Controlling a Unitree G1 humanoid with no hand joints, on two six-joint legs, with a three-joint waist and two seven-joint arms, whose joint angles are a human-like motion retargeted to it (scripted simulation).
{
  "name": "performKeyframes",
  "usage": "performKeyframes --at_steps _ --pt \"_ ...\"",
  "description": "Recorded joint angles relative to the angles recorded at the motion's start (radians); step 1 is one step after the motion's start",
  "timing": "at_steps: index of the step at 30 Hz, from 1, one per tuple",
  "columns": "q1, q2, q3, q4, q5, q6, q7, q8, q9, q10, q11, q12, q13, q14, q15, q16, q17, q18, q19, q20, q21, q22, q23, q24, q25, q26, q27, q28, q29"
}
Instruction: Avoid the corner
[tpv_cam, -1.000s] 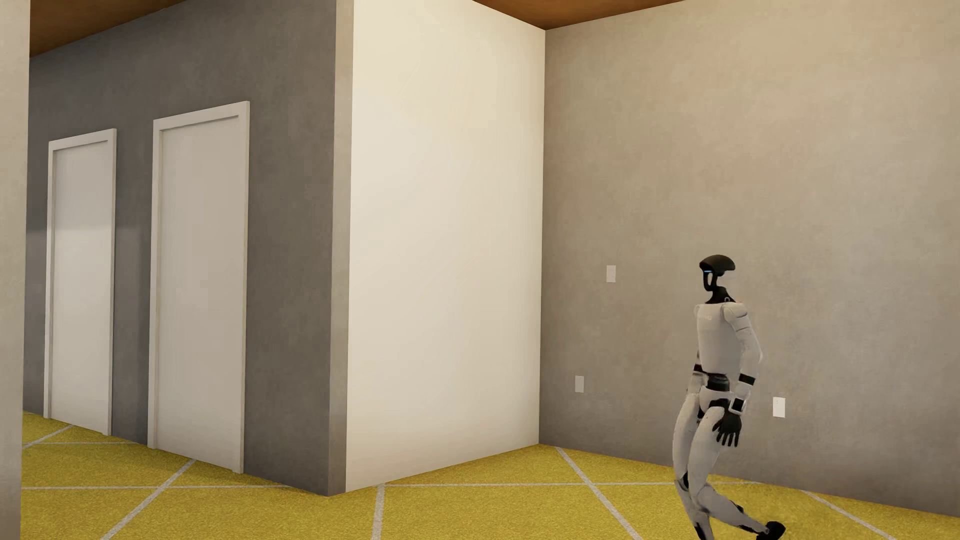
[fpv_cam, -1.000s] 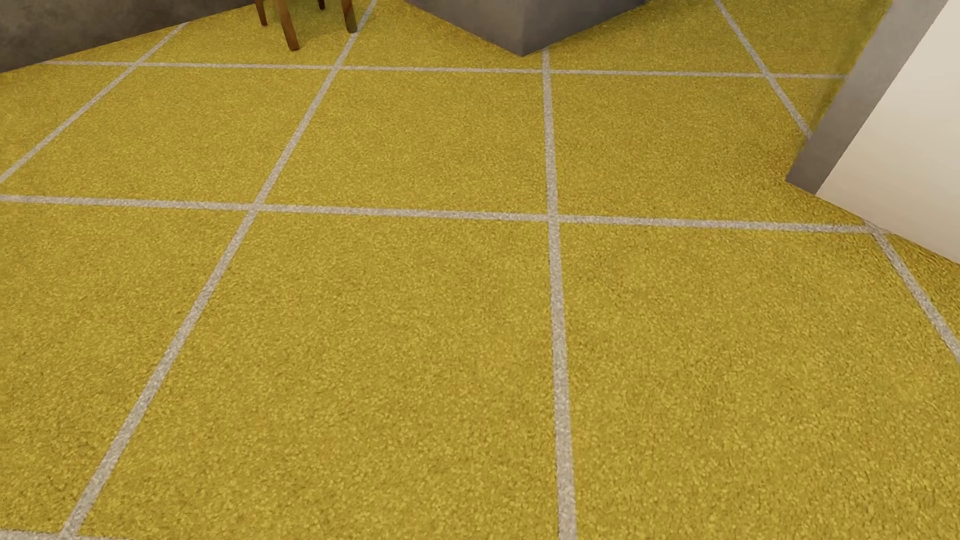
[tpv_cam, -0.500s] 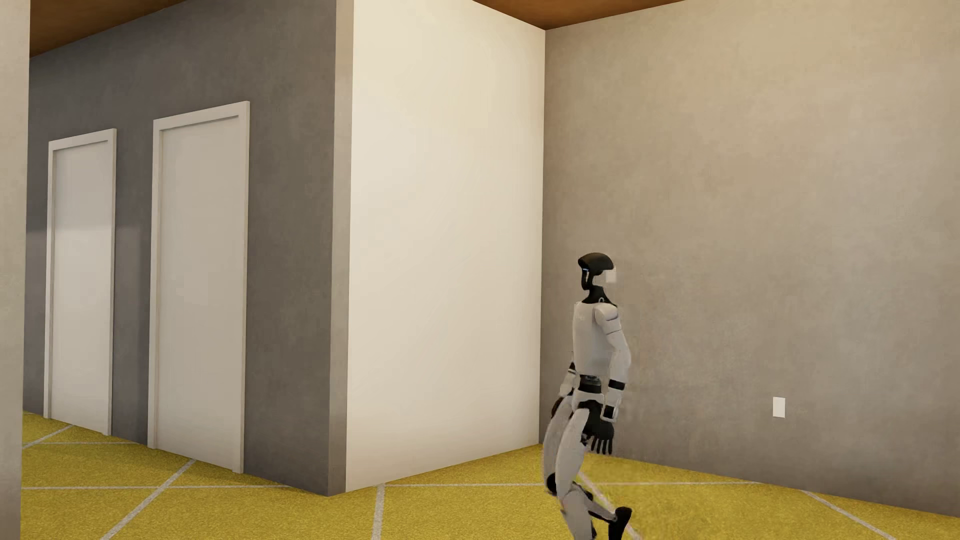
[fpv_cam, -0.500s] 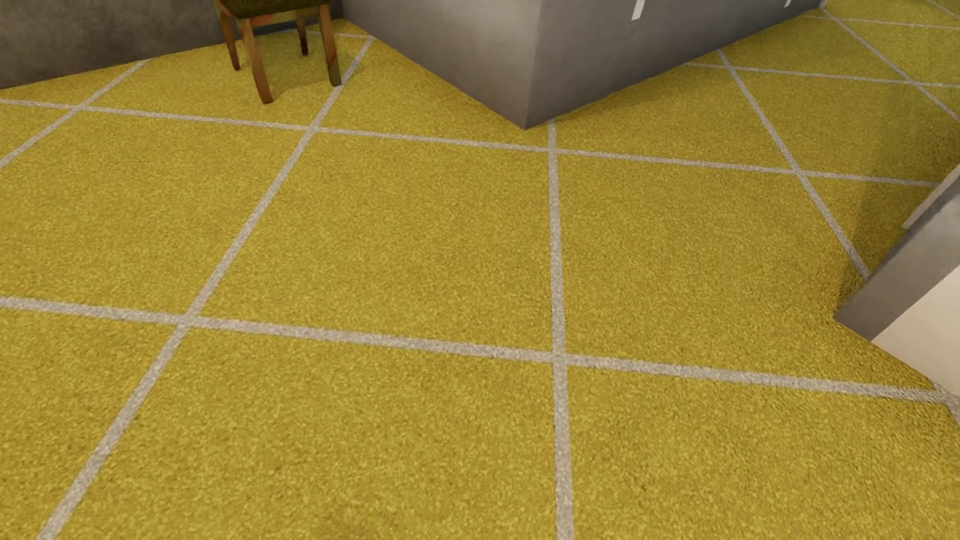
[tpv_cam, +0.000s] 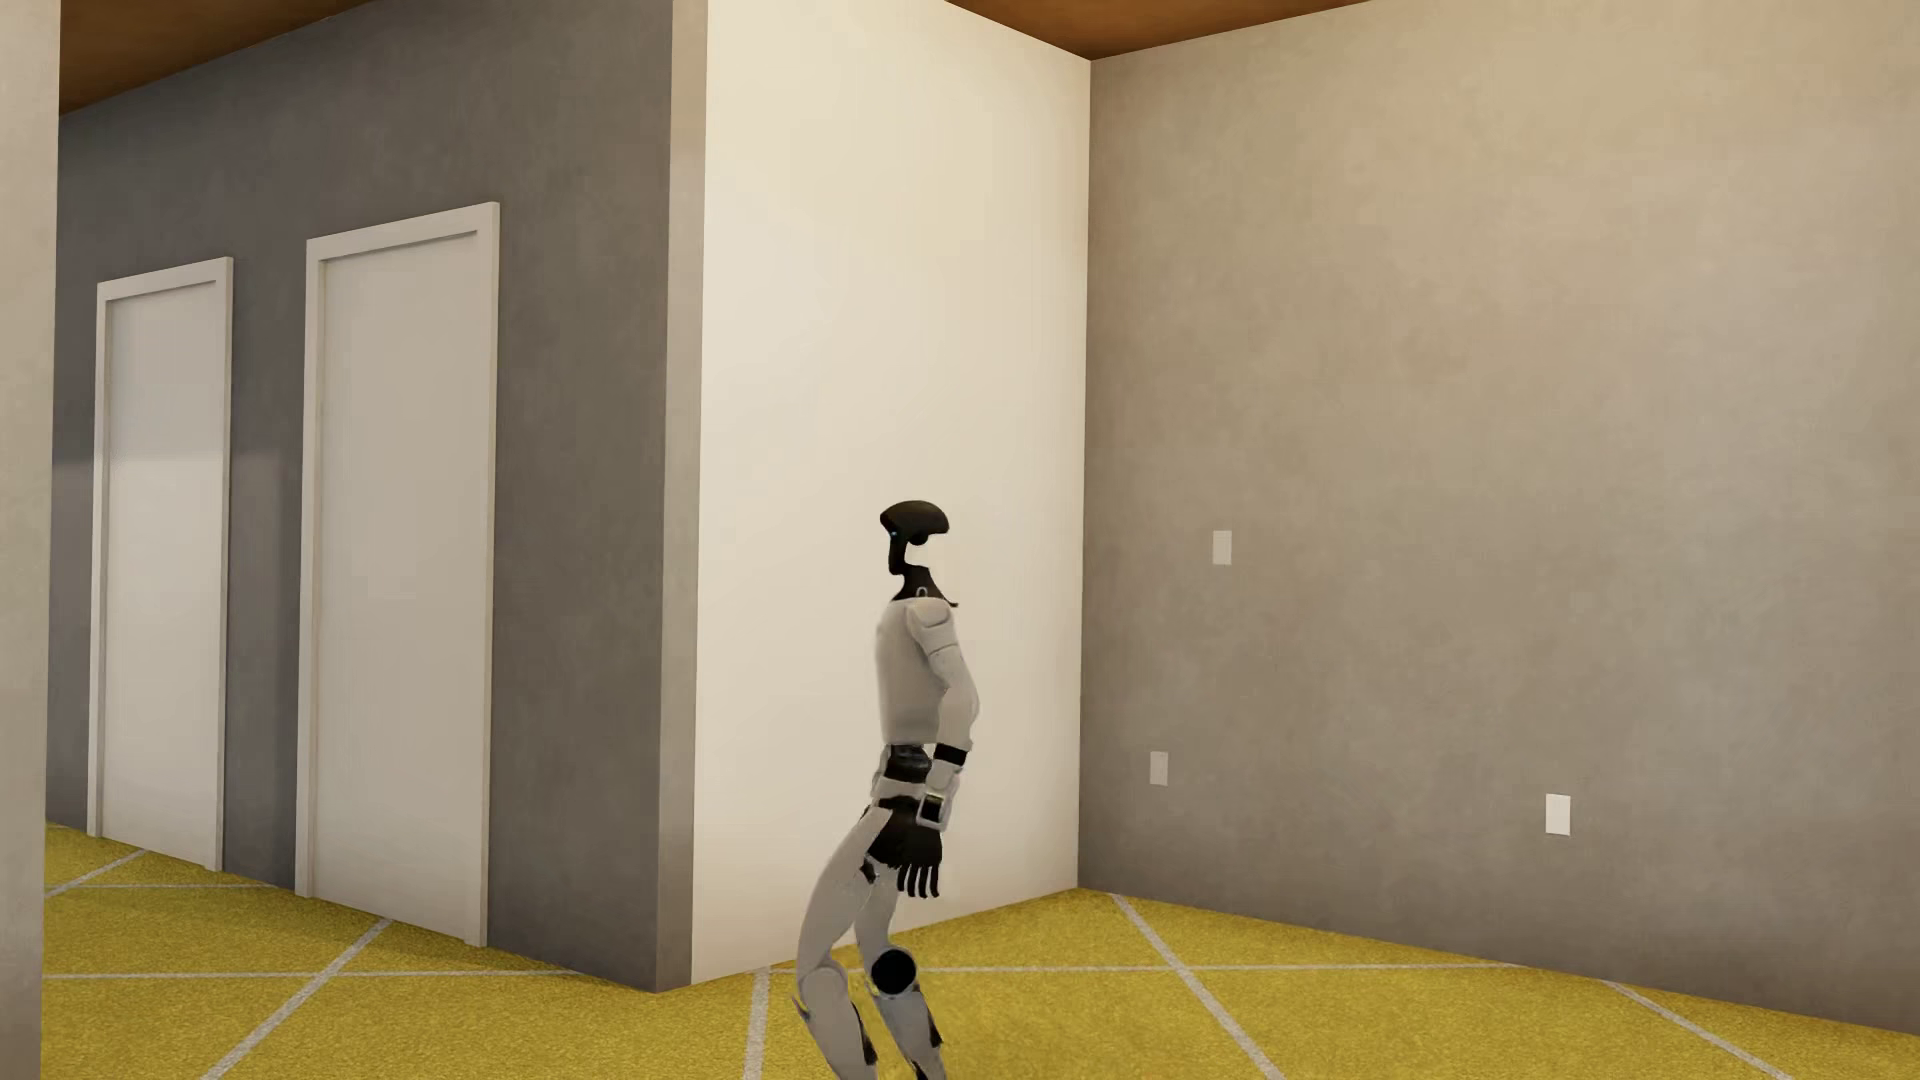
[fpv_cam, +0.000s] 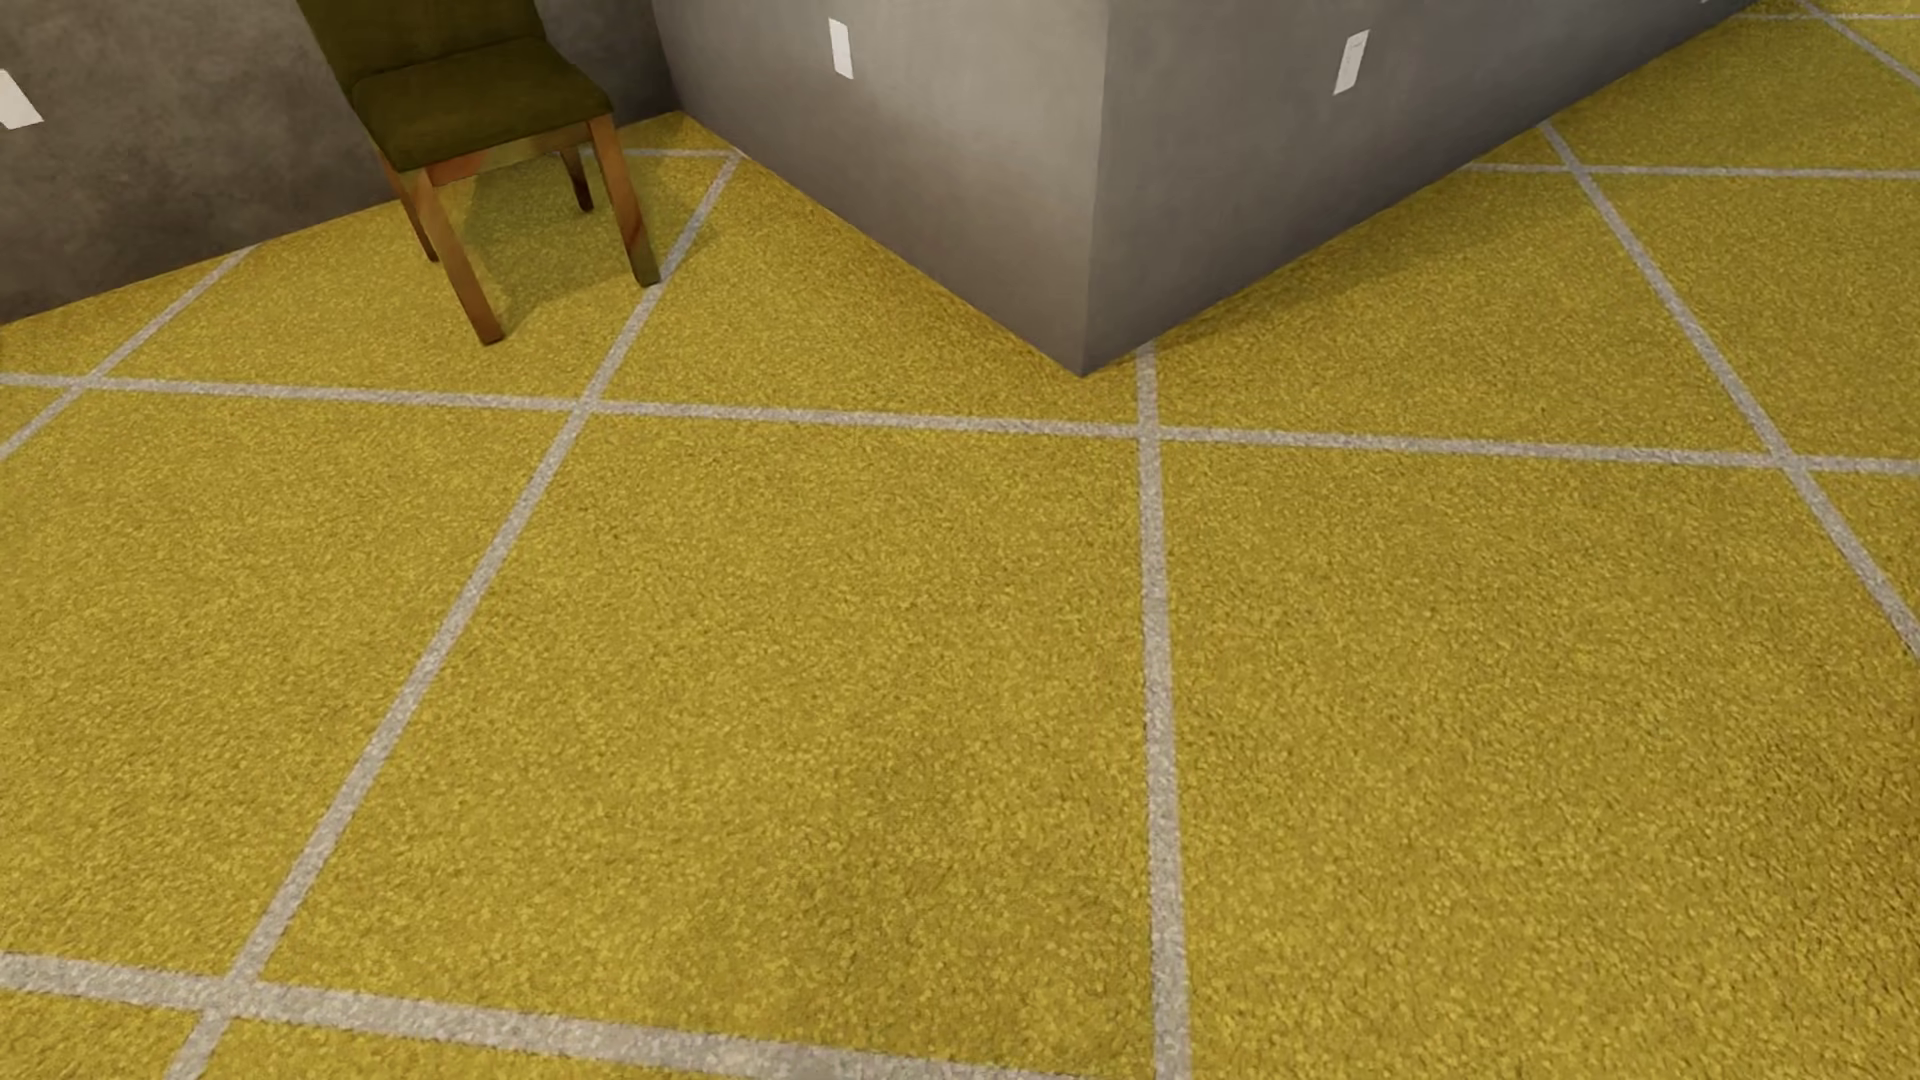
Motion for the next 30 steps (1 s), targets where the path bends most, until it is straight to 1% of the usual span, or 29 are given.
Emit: performKeyframes --at_steps 2,3,4,5,6,7,8,9,10,11,12,13,14,15,16,17,18,19,20,21,22,23,24,25,26,27,28,29,30 --pt "-0.075 0.102 0.059 -0.001 -0.020 -0.035 0.000 0.000 -0.025 -0.362 -0.048 0.037 -0.049 0.078 -0.130 0.012 -0.003 0.000 0.000 0.030 -0.070 -0.004 -0.048 0.000 0.000 0.000 0.000 0.000 0.000" --pt "-0.114 0.152 0.083 0.012 -0.034 -0.047 0.000 0.000 -0.038 -0.413 -0.052 0.051 -0.057 0.103 -0.171 0.015 -0.011 0.000 0.000 0.044 -0.107 0.002 -0.083 0.000 0.000 0.000 0.000 0.000 0.000" --pt "-0.148 0.176 0.115 0.040 -0.036 -0.068 0.000 0.000 -0.054 -0.384 -0.027 0.071 -0.083 0.106 -0.197 0.019 -0.019 0.000 0.000 0.045 -0.092 0.009 -0.078 0.000 0.000 0.000 0.000 0.000 0.000" --pt "-0.152 0.223 0.152 0.029 -0.051 -0.090 0.000 0.000 -0.045 -0.294 0.036 0.081 -0.067 0.163 -0.185 0.030 -0.011 0.000 0.000 0.036 -0.120 0.021 -0.106 0.000 0.000 0.000 0.000 0.000 0.000" --pt "-0.181 0.198 0.168 0.003 -0.076 -0.124 0.000 0.000 -0.051 -0.178 0.177 0.091 -0.068 0.196 -0.054 0.020 -0.006 0.000 0.000 0.081 -0.194 0.037 -0.136 0.000 0.000 0.000 0.000 0.000 0.000" --pt "-0.140 0.145 0.171 -0.007 -0.091 -0.154 0.000 0.000 -0.041 -0.110 0.387 0.075 -0.059 0.163 0.170 0.024 0.023 0.000 0.000 0.044 -0.135 0.080 -0.084 0.000 0.000 0.000 0.000 0.000 0.000" --pt "-0.102 0.054 0.132 -0.009 -0.097 -0.156 0.000 0.000 -0.033 -0.076 0.591 0.060 -0.061 0.113 0.323 0.015 0.031 0.000 0.000 0.038 -0.111 0.107 -0.073 0.000 0.000 0.000 0.000 0.000 0.000" --pt "-0.039 -0.049 0.087 -0.008 -0.116 -0.159 0.000 0.000 -0.024 -0.086 0.717 0.048 -0.066 0.079 0.381 0.002 0.039 0.000 0.000 0.032 -0.068 0.117 -0.062 0.000 0.000 0.000 0.000 0.000 0.000" --pt "0.049 -0.149 0.042 0.021 -0.106 -0.134 0.000 0.000 -0.017 -0.125 0.750 0.043 -0.054 0.066 0.387 -0.013 0.047 0.000 0.000 0.025 -0.044 0.106 -0.057 0.000 0.000 0.000 0.000 0.000 0.000" --pt "0.141 -0.264 -0.005 0.033 -0.113 -0.126 0.000 0.000 -0.015 -0.178 0.718 0.039 -0.052 0.046 0.381 -0.018 0.075 0.000 0.000 0.019 -0.050 0.083 0.006 0.000 0.000 0.000 0.000 0.000 0.000" --pt "0.231 -0.360 -0.067 0.053 -0.099 -0.096 0.000 0.000 -0.018 -0.237 0.598 0.046 -0.015 0.006 0.412 -0.015 0.069 0.000 0.000 -0.003 -0.052 0.024 -0.025 0.000 0.000 0.000 0.000 0.000 0.000" --pt "0.322 -0.448 -0.119 0.063 -0.107 -0.078 0.000 0.000 -0.021 -0.287 0.479 0.048 0.003 -0.029 0.440 -0.015 0.074 0.000 0.000 0.003 -0.022 -0.017 0.009 0.000 0.000 0.000 0.000 0.000 0.000" --pt "0.403 -0.519 -0.186 0.072 -0.119 -0.065 0.000 0.000 -0.024 -0.325 0.353 0.051 0.035 -0.057 0.438 -0.004 0.063 0.000 0.000 -0.002 -0.016 -0.072 0.003 0.000 0.000 0.000 0.000 0.000 0.000" --pt "0.477 -0.585 -0.242 0.072 -0.134 -0.065 0.000 0.000 -0.026 -0.350 0.216 0.045 0.060 -0.085 0.370 0.012 0.051 0.000 0.000 0.008 -0.023 -0.121 0.003 0.000 0.000 0.000 0.000 0.000 0.000" --pt "0.537 -0.629 -0.309 0.068 -0.156 -0.070 0.000 0.000 -0.029 -0.364 0.093 0.026 0.080 -0.109 0.233 0.034 0.040 0.000 0.000 0.000 0.001 -0.146 0.013 0.000 0.000 0.000 0.000 0.000 0.000" --pt "0.580 -0.670 -0.367 0.070 -0.192 -0.062 0.000 0.000 -0.038 -0.364 0.027 0.004 0.111 -0.123 0.047 0.052 0.037 0.000 0.000 -0.009 -0.023 -0.159 0.040 0.000 0.000 0.000 0.000 0.000 0.000" --pt "0.629 -0.681 -0.425 0.081 -0.234 -0.050 0.000 0.000 -0.032 -0.357 0.006 -0.020 0.141 -0.104 -0.047 0.058 0.020 0.000 0.000 -0.014 -0.014 -0.153 0.055 0.000 0.000 0.000 0.000 0.000 0.000" --pt "0.670 -0.722 -0.458 0.101 -0.251 -0.031 0.000 0.000 -0.040 -0.350 0.038 -0.033 0.171 -0.045 0.134 0.060 0.018 0.000 0.000 -0.009 -0.019 -0.138 0.090 0.000 0.000 0.000 0.000 0.000 0.000" --pt "0.684 -0.787 -0.451 0.129 -0.229 -0.003 0.000 0.000 -0.051 -0.315 0.143 -0.033 0.186 0.068 0.397 0.052 0.015 0.000 0.000 0.021 0.011 -0.128 0.117 0.000 0.000 0.000 0.000 0.000 0.000" --pt "0.646 -0.811 -0.429 0.163 -0.166 0.048 0.000 0.000 -0.060 -0.222 0.230 -0.028 0.179 0.237 0.468 0.035 0.016 0.000 0.000 0.036 0.052 -0.100 0.156 0.000 0.000 0.000 0.000 0.000 0.000" --pt "0.594 -0.770 -0.393 0.144 -0.125 0.049 0.000 0.000 -0.054 -0.078 0.282 -0.018 0.162 0.374 0.422 0.026 0.016 0.000 0.000 0.036 0.085 -0.059 0.176 0.000 0.000 0.000 0.000 0.000 0.000" --pt "0.479 -0.730 -0.361 0.132 -0.074 0.055 0.000 0.000 -0.055 0.108 0.312 -0.021 0.150 0.394 0.383 0.024 0.014 0.000 0.000 0.010 0.067 -0.036 0.159 0.000 0.000 0.000 0.000 0.000 0.000" --pt "0.406 -0.626 -0.313 0.136 -0.018 0.061 0.000 0.000 -0.029 0.272 0.289 -0.028 0.135 0.294 0.352 0.022 0.028 0.000 0.000 -0.011 0.015 -0.025 0.153 0.000 0.000 0.000 0.000 0.000 0.000" --pt "0.296 -0.523 -0.271 0.090 0.018 0.046 0.000 0.000 -0.015 0.390 0.256 -0.021 0.101 0.158 0.308 0.017 0.029 0.000 0.000 -0.019 0.009 -0.016 0.126 0.000 0.000 0.000 0.000 0.000 0.000" --pt "0.189 -0.401 -0.225 0.067 0.053 0.036 0.000 0.000 -0.008 0.436 0.195 -0.009 0.073 0.045 0.239 0.011 0.024 0.000 0.000 -0.038 0.010 -0.012 0.072 0.000 0.000 0.000 0.000 0.000 0.000" --pt "0.063 -0.312 -0.163 0.040 0.057 0.017 0.000 0.000 -0.019 0.419 0.146 0.003 0.039 -0.021 0.162 0.005 0.017 0.000 0.000 -0.045 -0.019 -0.017 0.002 0.000 0.000 0.000 0.000 0.000 0.000" --pt "0.032 -0.151 -0.102 0.001 0.026 -0.013 0.000 0.000 0.014 0.287 0.067 0.012 0.025 -0.030 0.097 0.008 0.014 0.000 0.000 -0.045 -0.084 -0.018 -0.073 0.000 0.000 0.000 0.000 0.000 0.000" --pt "-0.023 -0.049 -0.042 -0.003 0.004 -0.029 0.000 0.000 0.015 0.139 0.017 0.026 -0.005 -0.023 0.022 0.009 0.009 0.000 0.000 -0.050 -0.119 -0.024 -0.127 0.000 0.000 0.000 0.000 0.000 0.000" --pt "-0.063 0.046 0.010 0.014 -0.009 -0.037 0.000 0.000 0.010 -0.035 -0.038 0.040 -0.041 -0.006 -0.067 0.011 0.008 0.000 0.000 -0.039 -0.159 -0.032 -0.176 0.000 0.000 0.000 0.000 0.000 0.000"
